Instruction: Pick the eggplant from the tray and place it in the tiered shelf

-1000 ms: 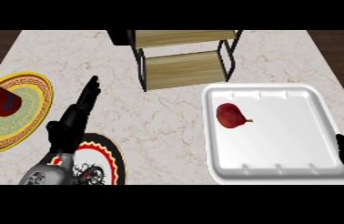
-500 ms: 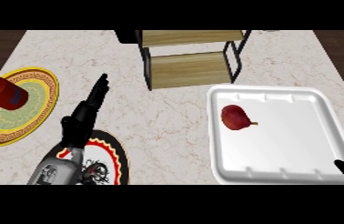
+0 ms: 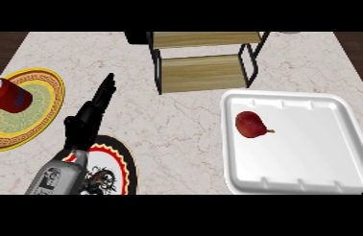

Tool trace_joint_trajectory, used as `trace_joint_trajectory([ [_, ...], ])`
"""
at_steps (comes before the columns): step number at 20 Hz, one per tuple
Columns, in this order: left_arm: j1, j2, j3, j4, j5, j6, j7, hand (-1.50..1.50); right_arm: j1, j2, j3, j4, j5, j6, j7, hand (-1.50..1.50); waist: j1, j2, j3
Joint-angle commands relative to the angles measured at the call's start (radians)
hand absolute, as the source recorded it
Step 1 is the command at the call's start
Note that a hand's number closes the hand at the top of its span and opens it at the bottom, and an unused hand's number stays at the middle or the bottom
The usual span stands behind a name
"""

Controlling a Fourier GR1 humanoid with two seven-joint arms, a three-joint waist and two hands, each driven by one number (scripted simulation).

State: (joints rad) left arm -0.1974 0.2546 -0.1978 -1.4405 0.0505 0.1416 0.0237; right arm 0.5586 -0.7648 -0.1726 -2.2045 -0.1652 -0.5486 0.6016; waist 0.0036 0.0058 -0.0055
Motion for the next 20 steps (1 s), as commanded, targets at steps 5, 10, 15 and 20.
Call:
trace_joint_trajectory([
  [5,-0.012,-0.044,-0.016,0.051,-0.040,0.011,-0.041,0.00,-0.066,-0.226,0.006,-0.180,0.072,0.079,0.484,-1.50,-0.004,-0.003,0.003],
  [10,-0.002,-0.070,-0.007,0.052,-0.046,0.002,-0.041,0.00,-0.238,-0.212,0.041,-0.170,0.136,0.096,0.636,-1.50,0.001,-0.004,0.004],
  [15,-0.014,-0.041,0.032,0.033,-0.022,-0.038,-0.011,0.00,-0.277,-0.187,0.137,-0.215,0.279,0.083,0.727,-1.50,0.000,-0.005,0.004],
  [20,0.014,-0.057,0.008,-0.037,-0.045,-0.021,0.030,0.00,-0.351,-0.151,0.191,-0.138,0.340,0.092,0.752,-1.50,0.007,-0.005,0.004],
])
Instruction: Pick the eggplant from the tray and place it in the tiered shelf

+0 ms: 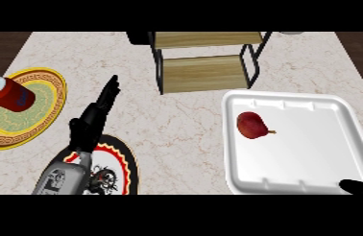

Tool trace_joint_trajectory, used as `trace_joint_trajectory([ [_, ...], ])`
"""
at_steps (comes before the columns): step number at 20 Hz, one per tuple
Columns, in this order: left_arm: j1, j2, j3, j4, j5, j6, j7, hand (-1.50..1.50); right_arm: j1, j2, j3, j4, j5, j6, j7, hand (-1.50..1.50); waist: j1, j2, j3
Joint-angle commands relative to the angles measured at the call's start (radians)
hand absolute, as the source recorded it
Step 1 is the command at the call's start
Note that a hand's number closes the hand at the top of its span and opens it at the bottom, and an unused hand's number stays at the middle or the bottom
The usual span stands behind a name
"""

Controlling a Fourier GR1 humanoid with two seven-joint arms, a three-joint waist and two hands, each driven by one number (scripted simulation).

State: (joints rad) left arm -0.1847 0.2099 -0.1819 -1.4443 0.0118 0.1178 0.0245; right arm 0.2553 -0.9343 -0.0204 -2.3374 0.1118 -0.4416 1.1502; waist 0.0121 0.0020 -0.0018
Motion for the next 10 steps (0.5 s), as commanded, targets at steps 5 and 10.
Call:
trace_joint_trajectory([
  [5,0.010,-0.019,-0.007,0.003,-0.021,-0.006,-0.004,0.00,-0.103,0.075,0.090,0.018,0.113,-0.004,0.235,-1.50,-0.004,0.000,0.000],
  [10,-0.036,-0.021,0.033,0.038,-0.027,0.002,-0.013,0.00,-0.165,0.093,0.093,0.044,0.135,0.036,0.268,-1.50,-0.009,-0.001,0.000],
])
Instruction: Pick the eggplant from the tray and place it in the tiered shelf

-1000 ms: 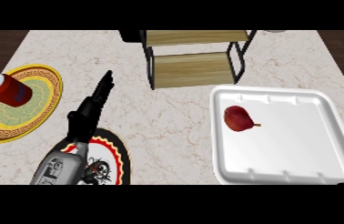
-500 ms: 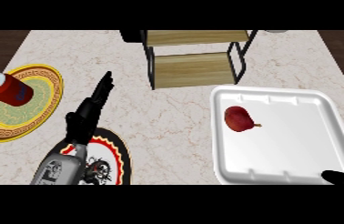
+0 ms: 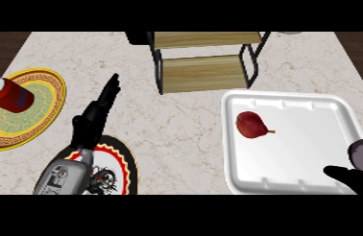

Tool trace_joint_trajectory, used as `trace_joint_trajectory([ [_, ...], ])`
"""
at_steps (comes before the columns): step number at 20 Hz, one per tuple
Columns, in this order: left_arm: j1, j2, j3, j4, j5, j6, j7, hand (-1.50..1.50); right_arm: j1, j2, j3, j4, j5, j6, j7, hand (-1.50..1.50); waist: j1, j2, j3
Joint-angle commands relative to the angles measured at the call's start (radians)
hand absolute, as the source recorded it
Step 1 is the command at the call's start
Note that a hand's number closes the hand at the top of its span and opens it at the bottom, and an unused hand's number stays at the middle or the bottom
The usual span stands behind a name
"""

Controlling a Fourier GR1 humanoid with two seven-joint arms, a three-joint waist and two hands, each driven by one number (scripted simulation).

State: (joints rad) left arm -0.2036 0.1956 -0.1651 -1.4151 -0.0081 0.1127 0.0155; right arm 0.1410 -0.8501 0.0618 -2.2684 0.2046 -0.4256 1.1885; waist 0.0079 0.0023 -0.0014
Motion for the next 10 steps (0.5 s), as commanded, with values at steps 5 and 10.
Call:
trace_joint_trajectory([
  [5,0.004,-0.005,0.015,0.010,-0.002,-0.018,0.003,0.00,-0.055,0.086,0.067,0.029,0.093,0.028,0.201,-1.50,-0.004,-0.002,0.000],
  [10,-0.034,-0.029,0.010,0.011,-0.036,0.013,0.023,0.00,-0.138,0.101,0.024,0.133,0.047,0.090,0.181,-1.50,-0.002,0.001,0.000],
])
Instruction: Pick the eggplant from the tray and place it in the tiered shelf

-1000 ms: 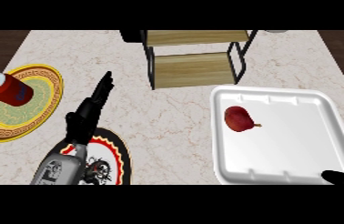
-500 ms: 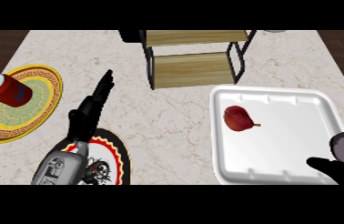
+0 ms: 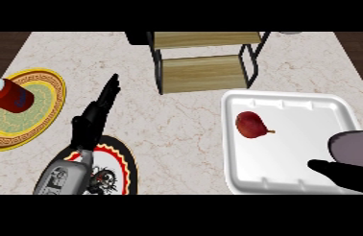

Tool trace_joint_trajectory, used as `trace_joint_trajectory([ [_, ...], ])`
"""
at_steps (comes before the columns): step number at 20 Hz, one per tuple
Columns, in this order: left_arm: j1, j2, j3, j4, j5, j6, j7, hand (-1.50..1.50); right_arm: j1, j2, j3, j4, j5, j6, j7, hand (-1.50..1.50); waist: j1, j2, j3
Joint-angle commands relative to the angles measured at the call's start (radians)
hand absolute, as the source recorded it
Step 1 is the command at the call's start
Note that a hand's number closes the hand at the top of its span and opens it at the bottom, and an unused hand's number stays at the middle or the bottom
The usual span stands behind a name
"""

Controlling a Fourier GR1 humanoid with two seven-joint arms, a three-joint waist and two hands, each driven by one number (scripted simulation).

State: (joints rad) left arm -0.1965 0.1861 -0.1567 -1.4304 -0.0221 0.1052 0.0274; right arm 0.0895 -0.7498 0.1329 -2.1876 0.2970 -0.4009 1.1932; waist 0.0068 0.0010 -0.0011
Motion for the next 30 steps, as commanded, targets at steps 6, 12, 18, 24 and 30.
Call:
trace_joint_trajectory([
  [6,0.040,0.017,0.023,-0.022,0.008,-0.038,-0.017,0.00,-0.113,0.086,0.045,0.098,0.058,0.075,0.194,-1.50,0.004,0.000,0.000],
  [12,-0.018,-0.001,0.045,0.073,-0.014,-0.030,-0.048,0.00,-0.099,0.112,0.008,0.152,0.059,0.112,0.143,-1.50,-0.006,0.000,0.000],
  [18,0.018,-0.029,0.024,0.023,-0.024,-0.030,-0.040,0.00,-0.041,0.203,0.068,0.156,0.164,0.102,0.109,-1.50,-0.010,-0.002,0.001],
  [24,0.016,-0.068,-0.011,-0.049,-0.064,0.005,0.048,0.00,-0.101,0.270,0.041,0.280,0.175,0.122,0.052,-1.50,-0.002,-0.001,0.001],
  [30,0.006,-0.068,0.035,0.064,-0.067,-0.021,-0.052,0.00,-0.100,0.316,-0.002,0.265,0.166,0.186,0.021,-1.50,-0.012,-0.001,0.001],
])
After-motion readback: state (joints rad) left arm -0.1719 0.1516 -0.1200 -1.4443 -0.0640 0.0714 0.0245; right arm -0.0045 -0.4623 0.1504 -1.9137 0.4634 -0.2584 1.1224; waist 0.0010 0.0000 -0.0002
